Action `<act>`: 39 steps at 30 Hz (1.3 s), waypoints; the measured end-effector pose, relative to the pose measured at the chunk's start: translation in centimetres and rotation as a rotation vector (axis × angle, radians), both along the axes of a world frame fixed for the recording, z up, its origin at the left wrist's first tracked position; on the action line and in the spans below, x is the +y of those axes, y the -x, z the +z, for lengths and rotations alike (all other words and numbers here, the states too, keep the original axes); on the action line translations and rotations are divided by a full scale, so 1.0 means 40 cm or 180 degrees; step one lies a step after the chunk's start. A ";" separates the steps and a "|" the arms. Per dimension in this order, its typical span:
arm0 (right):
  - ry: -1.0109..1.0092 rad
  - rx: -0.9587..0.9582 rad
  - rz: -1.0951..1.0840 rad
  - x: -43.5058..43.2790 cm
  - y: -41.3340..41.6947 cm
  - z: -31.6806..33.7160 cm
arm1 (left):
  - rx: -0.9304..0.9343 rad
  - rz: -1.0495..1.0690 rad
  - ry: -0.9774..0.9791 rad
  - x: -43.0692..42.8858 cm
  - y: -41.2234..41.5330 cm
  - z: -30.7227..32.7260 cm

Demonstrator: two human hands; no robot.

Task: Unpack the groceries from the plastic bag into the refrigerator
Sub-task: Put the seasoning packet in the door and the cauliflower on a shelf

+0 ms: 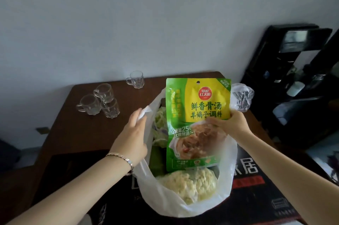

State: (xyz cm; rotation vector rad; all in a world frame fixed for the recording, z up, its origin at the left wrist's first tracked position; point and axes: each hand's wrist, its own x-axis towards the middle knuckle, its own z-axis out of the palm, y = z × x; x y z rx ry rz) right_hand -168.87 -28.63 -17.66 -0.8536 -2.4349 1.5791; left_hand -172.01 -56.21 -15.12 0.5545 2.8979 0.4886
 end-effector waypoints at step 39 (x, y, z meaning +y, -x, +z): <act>-0.1883 0.0183 -0.1640 -0.099 -0.627 0.127 | -0.0324 -0.2127 0.0824 0.108 -0.154 -0.121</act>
